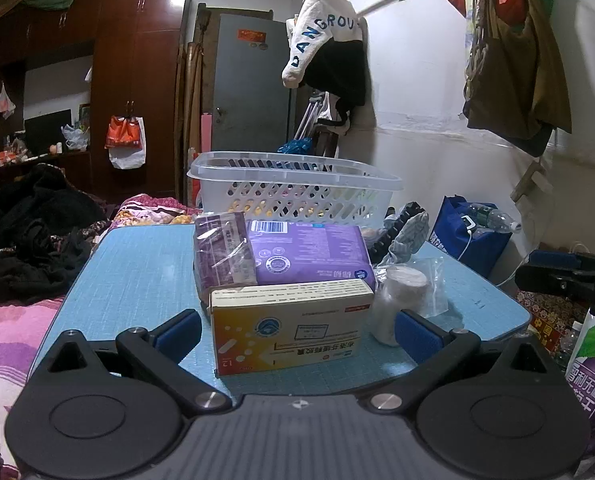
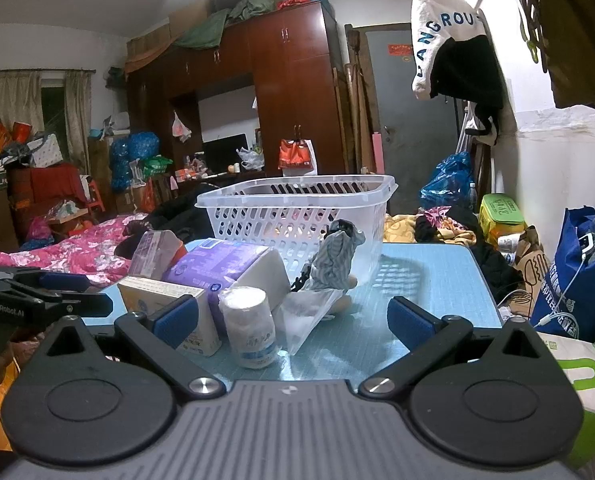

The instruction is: Organize objects

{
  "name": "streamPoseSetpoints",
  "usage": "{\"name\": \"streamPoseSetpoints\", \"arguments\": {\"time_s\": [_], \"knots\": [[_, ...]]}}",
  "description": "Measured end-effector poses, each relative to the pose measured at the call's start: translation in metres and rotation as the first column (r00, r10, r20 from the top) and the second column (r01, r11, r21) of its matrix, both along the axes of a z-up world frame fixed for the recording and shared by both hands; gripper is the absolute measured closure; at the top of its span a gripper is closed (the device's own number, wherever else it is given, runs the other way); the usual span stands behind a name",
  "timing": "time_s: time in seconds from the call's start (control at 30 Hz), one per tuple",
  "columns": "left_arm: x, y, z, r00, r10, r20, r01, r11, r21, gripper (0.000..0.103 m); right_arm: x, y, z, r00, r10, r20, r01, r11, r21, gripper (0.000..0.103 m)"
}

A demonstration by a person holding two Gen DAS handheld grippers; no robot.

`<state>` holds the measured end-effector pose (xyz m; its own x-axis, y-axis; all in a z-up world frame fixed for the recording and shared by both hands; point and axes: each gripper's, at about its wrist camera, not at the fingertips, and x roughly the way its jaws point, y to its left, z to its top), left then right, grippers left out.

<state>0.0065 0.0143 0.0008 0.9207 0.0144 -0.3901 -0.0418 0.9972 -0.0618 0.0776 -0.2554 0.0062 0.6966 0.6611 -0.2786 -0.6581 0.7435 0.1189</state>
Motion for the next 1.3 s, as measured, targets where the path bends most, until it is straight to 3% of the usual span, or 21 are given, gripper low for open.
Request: {"name": "streamPoseSetpoints", "arguments": {"time_s": [1.3], "knots": [[0.0014,-0.0024,-0.0008,1.0,0.012,-0.003,-0.012,1.0,0.015,0.0,0.0002,0.0023,-0.002,1.0,0.013,-0.003,-0.013,1.0,-0.02,0.0]]}}
